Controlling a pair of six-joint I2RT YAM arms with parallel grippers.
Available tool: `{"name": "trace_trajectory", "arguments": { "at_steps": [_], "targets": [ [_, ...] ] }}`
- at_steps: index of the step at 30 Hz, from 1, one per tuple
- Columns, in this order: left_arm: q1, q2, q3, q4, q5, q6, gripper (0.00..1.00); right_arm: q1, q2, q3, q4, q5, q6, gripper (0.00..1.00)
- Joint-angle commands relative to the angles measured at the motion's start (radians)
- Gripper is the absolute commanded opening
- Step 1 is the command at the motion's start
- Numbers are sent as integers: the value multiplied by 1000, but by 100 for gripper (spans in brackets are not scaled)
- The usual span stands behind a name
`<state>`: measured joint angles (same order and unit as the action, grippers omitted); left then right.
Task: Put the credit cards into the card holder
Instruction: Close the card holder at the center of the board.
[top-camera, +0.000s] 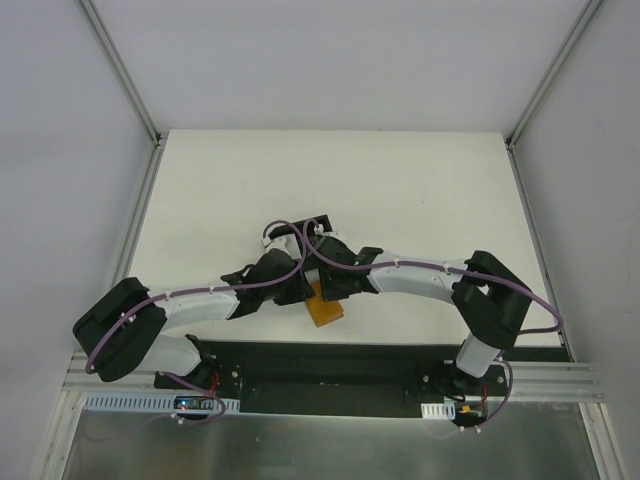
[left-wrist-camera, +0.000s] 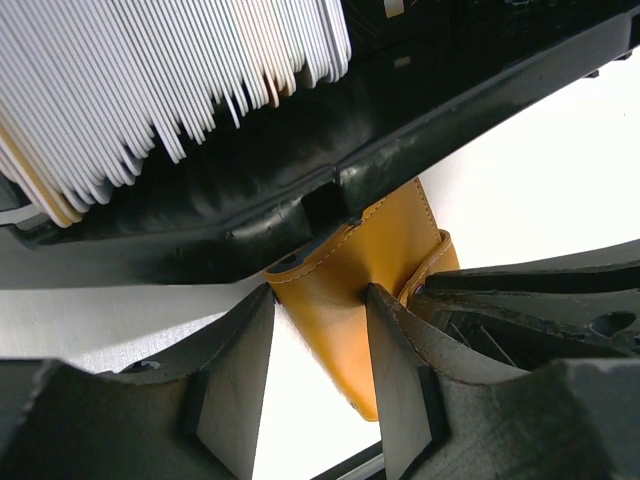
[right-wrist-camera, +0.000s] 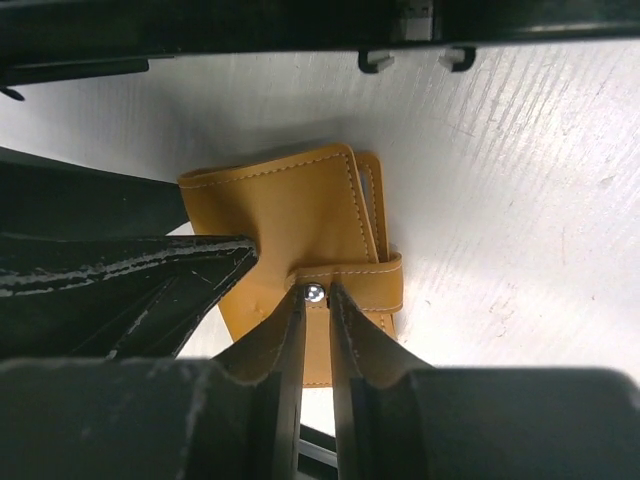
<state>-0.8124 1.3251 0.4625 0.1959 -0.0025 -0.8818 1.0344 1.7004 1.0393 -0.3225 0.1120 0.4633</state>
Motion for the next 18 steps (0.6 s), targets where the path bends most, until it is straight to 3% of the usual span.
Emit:
{"name": "trace_trajectory", "arguments": {
  "at_steps": [1, 14, 18],
  "targets": [
    [-14, 51, -4, -59, 35, 6, 40, 18, 103, 4, -136, 35, 21, 15],
    [-16, 52, -10, -35, 36, 9, 40, 20, 292, 37, -161, -43, 58, 12],
    [-16, 37, -22, -29, 27, 12, 40, 12, 277, 27, -133, -52, 57, 12]
  ]
}}
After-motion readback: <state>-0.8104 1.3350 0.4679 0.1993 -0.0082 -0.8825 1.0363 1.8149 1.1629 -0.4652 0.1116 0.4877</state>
